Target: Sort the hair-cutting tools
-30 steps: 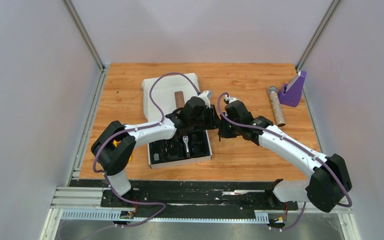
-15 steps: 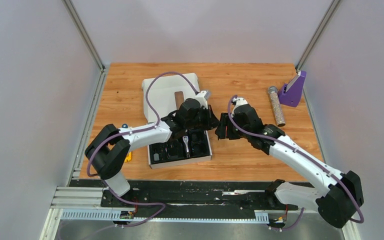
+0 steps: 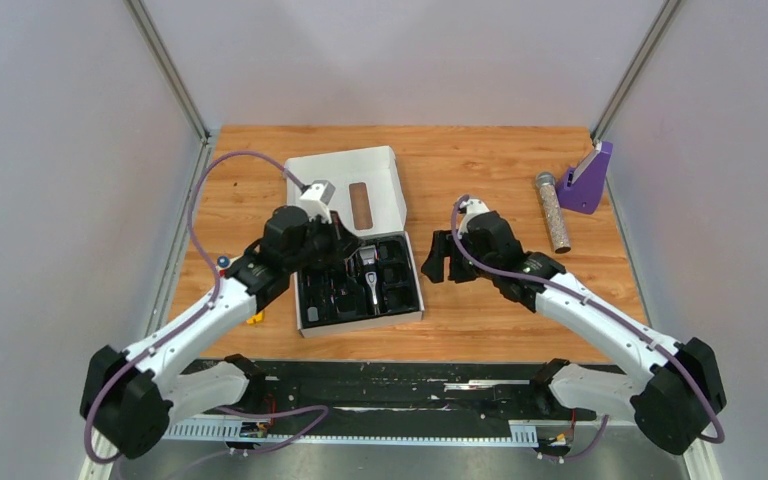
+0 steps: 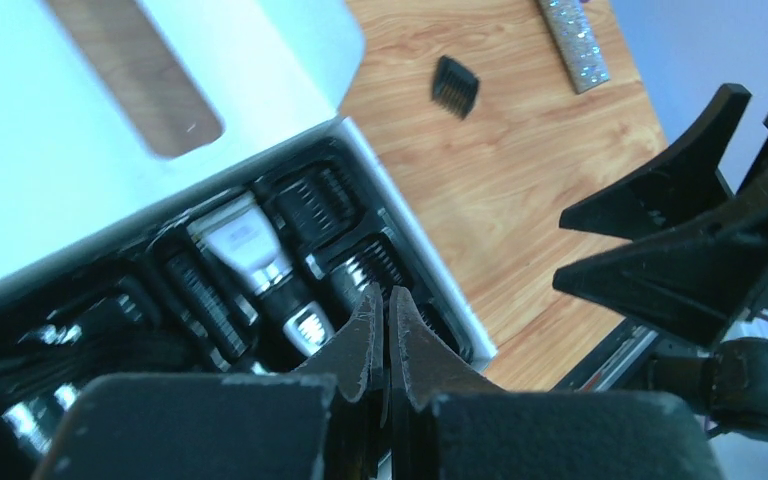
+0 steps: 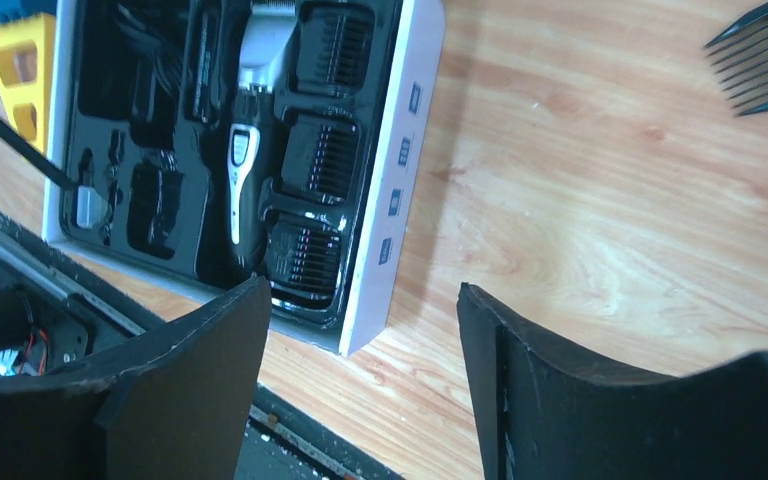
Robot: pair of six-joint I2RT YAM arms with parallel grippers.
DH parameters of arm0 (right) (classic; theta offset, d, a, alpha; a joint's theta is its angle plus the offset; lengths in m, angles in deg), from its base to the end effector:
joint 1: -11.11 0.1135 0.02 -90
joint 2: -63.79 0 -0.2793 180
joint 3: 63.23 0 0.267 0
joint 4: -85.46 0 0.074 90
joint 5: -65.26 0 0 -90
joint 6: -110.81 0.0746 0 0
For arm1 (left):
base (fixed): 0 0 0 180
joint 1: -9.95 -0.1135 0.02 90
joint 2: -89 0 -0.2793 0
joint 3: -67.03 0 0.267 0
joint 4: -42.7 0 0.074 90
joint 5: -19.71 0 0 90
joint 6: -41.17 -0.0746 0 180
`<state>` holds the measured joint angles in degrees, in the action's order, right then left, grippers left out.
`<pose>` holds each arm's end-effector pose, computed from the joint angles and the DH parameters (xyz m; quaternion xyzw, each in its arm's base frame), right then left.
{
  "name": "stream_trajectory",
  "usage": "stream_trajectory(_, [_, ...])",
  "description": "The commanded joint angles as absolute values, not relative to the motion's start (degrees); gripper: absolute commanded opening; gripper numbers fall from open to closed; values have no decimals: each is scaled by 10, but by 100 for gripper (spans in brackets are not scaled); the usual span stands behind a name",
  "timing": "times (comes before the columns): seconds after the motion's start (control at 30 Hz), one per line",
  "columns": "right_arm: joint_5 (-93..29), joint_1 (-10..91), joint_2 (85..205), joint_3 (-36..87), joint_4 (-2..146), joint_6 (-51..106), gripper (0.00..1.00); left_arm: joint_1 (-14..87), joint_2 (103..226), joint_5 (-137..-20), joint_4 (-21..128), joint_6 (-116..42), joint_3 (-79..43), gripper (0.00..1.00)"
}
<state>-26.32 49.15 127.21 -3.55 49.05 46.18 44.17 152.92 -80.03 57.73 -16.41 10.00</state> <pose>0.2153 0.1711 0.2501 -0.1058 0.9006 0.2321 0.3519 0.2403 -0.1787 0.2773 0.0605 0.8248 -0.3652 0.4274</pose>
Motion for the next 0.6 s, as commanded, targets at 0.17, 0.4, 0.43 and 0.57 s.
stream_trajectory(0.17, [-356, 491, 1314, -19, 537, 457, 68, 359, 1396, -847, 654, -215, 182, 0])
stream_trajectory(0.4, [-363, 492, 1308, -30, 543, 455, 68, 319, 1378, -854, 695, -211, 206, 0])
stream_trajectory(0.43, [-365, 491, 1308, -32, 544, 455, 68, 319, 1379, -856, 695, -209, 210, 0])
stream_trajectory(0.57, [-371, 491, 1309, -33, 546, 454, 68, 318, 1388, -850, 702, -207, 217, 0])
